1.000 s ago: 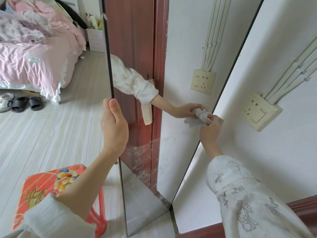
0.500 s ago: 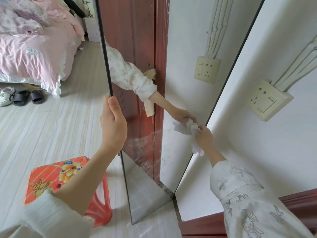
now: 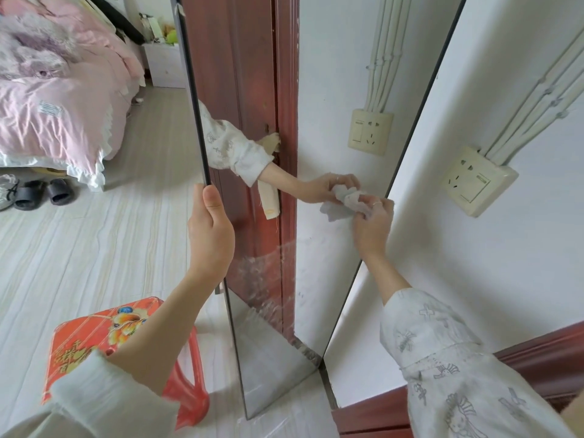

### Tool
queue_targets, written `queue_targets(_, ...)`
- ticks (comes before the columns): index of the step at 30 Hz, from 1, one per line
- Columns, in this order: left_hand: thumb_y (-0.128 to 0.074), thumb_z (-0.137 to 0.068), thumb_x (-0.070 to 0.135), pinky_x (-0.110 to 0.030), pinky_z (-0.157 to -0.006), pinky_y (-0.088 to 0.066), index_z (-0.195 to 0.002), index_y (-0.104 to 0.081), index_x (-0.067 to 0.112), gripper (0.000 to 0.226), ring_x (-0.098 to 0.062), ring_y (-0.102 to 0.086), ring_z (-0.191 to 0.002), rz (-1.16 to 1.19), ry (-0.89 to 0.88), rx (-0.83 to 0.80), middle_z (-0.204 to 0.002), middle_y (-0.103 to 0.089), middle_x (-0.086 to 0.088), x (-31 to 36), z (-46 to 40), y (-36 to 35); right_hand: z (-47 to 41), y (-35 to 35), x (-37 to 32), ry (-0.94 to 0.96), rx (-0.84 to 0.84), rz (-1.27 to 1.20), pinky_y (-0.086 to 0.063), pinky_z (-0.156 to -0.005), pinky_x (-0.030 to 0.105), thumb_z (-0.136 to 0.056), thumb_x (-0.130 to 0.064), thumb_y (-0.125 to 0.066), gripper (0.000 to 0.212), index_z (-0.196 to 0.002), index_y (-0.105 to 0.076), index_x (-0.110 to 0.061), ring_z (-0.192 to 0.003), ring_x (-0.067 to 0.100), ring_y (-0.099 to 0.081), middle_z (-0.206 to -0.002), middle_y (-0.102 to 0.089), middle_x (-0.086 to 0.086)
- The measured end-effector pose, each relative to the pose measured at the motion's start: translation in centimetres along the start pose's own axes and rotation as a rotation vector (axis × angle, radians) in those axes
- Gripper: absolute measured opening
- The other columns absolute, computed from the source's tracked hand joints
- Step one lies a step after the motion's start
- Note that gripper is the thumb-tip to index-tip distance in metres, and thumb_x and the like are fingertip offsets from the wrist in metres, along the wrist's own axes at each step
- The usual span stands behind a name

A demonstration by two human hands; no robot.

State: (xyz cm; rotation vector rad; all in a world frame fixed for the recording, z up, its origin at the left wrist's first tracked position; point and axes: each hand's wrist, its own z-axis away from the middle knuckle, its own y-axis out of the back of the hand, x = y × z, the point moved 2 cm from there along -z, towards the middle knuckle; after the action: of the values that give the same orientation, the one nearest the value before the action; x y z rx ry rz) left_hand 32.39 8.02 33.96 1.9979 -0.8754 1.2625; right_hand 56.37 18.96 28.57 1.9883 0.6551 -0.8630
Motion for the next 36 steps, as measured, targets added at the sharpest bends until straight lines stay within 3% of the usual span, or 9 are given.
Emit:
queue_targets(3,-0.017,-0.101,0.026,-0.009,-0.057,-0.033,-0.069,-0.026,0.022,0.034,0.005,-0.034,-0.050,0.003,0.002,-0.005,-0.065,-0.025,0.005,-0.1,0.0,-0.1,3.8,-1.9,2.9,-0.013,-0.131,0.059,-0.031,-0.086,0.015,-0.075,0.013,-0.042,0.034,-0.095,-0.066,-0.002,-0.103,0.029,-0.048,-0.100,-0.041,0.005)
queue_targets(8,-0.018,-0.101,0.024,-0.009,-0.057,-0.032,-0.071,-0.028,0.023,0.032,0.006,-0.034,-0.051,0.004,-0.017,-0.044,-0.065,-0.027,0.006,-0.2,-0.1,0.1,6.7,-3.1,6.5,-0.137,-0.514,0.282,-0.036,-0.076,0.022,-0.083,0.004,-0.041,0.031,-0.103,-0.063,-0.003,-0.097,0.029,-0.053,-0.099,-0.038,0.002)
queue_targets(12,-0.018,-0.101,0.025,-0.009,-0.055,-0.031,-0.069,-0.026,0.023,0.033,0.005,-0.033,-0.049,0.011,-0.009,-0.050,-0.065,-0.025,0.006,-0.1,0.0,0.2,4.6,-0.8,4.9,-0.185,-0.181,0.203,-0.045,-0.088,0.040,-0.077,0.005,-0.043,0.034,-0.105,-0.059,-0.002,-0.099,0.036,-0.052,-0.106,-0.046,0.018)
queue_targets(15,-0.018,-0.101,0.025,-0.008,-0.055,-0.032,-0.069,-0.026,0.023,0.033,0.005,-0.033,-0.049,0.015,-0.013,-0.051,-0.065,-0.025,0.006,0.1,0.2,0.2,2.1,0.3,1.3,-0.091,-0.027,0.060,-0.040,-0.090,0.032,-0.077,0.007,-0.044,0.035,-0.109,-0.058,0.000,-0.102,0.033,-0.049,-0.111,-0.047,0.021)
queue_targets(19,-0.018,-0.101,0.025,-0.008,-0.056,-0.032,-0.069,-0.025,0.024,0.033,0.006,-0.033,-0.050,0.019,0.002,-0.051,-0.065,-0.024,0.006,0.2,0.1,0.2,1.7,0.1,-3.0,0.006,-0.031,-0.035,-0.030,-0.077,0.011,-0.082,0.007,-0.043,0.033,-0.110,-0.059,-0.001,-0.092,0.020,-0.047,-0.107,-0.044,0.006)
queue_targets(23,-0.018,-0.102,0.025,-0.008,-0.056,-0.032,-0.072,-0.030,0.022,0.032,0.007,-0.036,-0.051,0.019,0.011,-0.038,-0.065,-0.028,0.007,0.0,0.2,-0.1,6.6,-2.3,-2.0,0.049,-0.075,-0.017,-0.034,-0.082,0.016,-0.079,0.010,-0.046,0.028,-0.095,-0.065,-0.003,-0.095,0.025,-0.049,-0.098,-0.041,-0.002)
queue_targets(29,-0.019,-0.102,0.027,-0.008,-0.059,-0.034,-0.081,-0.037,0.013,0.031,0.004,-0.036,-0.055,0.041,-0.007,-0.097,-0.068,-0.033,0.008,-0.5,-0.1,0.3,9.9,-3.6,2.2,0.200,-0.618,0.365,-0.036,-0.079,0.022,-0.084,0.003,-0.047,0.026,-0.102,-0.065,0.001,-0.101,0.027,-0.049,-0.104,-0.051,0.008)
queue_targets(32,-0.020,-0.101,0.025,-0.009,-0.056,-0.032,-0.069,-0.027,0.025,0.033,0.005,-0.034,-0.052,0.023,-0.022,-0.112,-0.066,-0.027,0.007,-0.3,-0.1,0.4,8.2,-2.2,1.3,0.199,-0.464,0.368,-0.040,-0.079,0.028,-0.082,0.001,-0.048,0.025,-0.103,-0.063,0.001,-0.096,0.032,-0.052,-0.102,-0.051,0.015)
queue_targets(36,-0.020,-0.102,0.026,-0.009,-0.056,-0.033,-0.068,-0.026,0.027,0.034,0.004,-0.034,-0.052,0.024,-0.016,-0.118,-0.065,-0.027,0.007,-0.2,-0.2,0.6,6.2,-0.7,-2.8,0.196,-0.184,0.103,-0.031,-0.077,0.014,-0.076,0.008,-0.046,0.031,-0.101,-0.060,-0.001,-0.096,0.029,-0.051,-0.102,-0.049,0.013)
